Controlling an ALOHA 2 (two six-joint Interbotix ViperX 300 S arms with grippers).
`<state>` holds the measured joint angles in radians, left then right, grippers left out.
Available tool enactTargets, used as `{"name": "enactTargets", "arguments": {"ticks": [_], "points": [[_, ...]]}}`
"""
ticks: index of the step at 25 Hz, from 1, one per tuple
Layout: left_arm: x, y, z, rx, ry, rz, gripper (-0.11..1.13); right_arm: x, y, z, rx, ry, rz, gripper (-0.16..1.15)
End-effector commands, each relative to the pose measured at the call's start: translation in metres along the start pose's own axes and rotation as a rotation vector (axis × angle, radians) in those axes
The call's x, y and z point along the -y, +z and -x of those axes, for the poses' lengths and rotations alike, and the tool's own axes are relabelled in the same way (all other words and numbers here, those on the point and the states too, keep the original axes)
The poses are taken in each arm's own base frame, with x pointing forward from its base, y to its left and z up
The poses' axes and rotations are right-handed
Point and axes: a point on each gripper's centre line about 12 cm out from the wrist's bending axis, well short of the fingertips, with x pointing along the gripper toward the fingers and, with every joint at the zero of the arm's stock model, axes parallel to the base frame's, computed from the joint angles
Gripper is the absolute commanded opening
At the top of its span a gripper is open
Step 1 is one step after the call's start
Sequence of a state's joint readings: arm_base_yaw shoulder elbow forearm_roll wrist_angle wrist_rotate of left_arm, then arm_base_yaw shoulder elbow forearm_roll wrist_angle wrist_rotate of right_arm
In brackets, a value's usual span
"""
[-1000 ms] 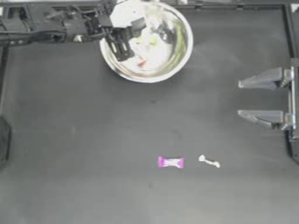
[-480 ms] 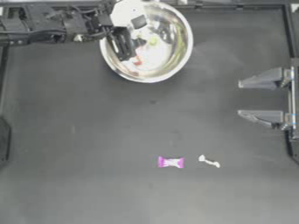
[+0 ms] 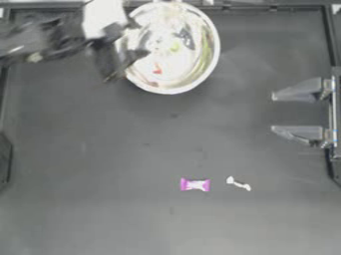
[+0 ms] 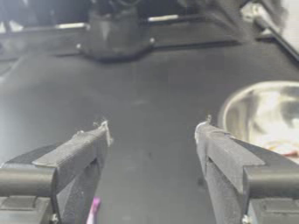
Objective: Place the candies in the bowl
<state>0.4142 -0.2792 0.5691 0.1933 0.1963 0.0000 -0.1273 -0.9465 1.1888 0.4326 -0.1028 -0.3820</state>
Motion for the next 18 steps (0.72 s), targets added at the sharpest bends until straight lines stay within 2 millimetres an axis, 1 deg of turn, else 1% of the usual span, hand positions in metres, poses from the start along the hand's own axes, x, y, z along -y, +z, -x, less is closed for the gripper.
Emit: {"name": "enactTargets", "arguments": {"ticks": [1,4,8,11,15,18], "points": [[0.019,0.017,0.05,0.12,-0.054,0.027,0.9,0.0,0.003,-0.002,0.01,-0.004,-0.002,0.92],[0.038,0.015,0.083,0.19,-0.116,0.031,0.9,0.0,0.004,-0.002,0.011,-0.004,-0.002,0.92],[0.055,0.001,0.115,0.265,-0.185,0.025,0.9,0.0,0.004,-0.001,0.013,-0.004,-0.002,0.92],[0.063,-0.014,0.128,0.32,-0.216,0.017,0.9,0.0,0.005,-0.002,0.013,-0.003,-0.003,0.92],[0.067,-0.039,0.142,0.386,-0.243,0.037,0.9,0.0,0.006,-0.001,0.014,-0.003,-0.013,0.92],[0.073,-0.055,0.145,0.376,-0.27,0.043,0.9,0.0,0.007,-0.002,0.015,-0.001,-0.014,0.92]]}}
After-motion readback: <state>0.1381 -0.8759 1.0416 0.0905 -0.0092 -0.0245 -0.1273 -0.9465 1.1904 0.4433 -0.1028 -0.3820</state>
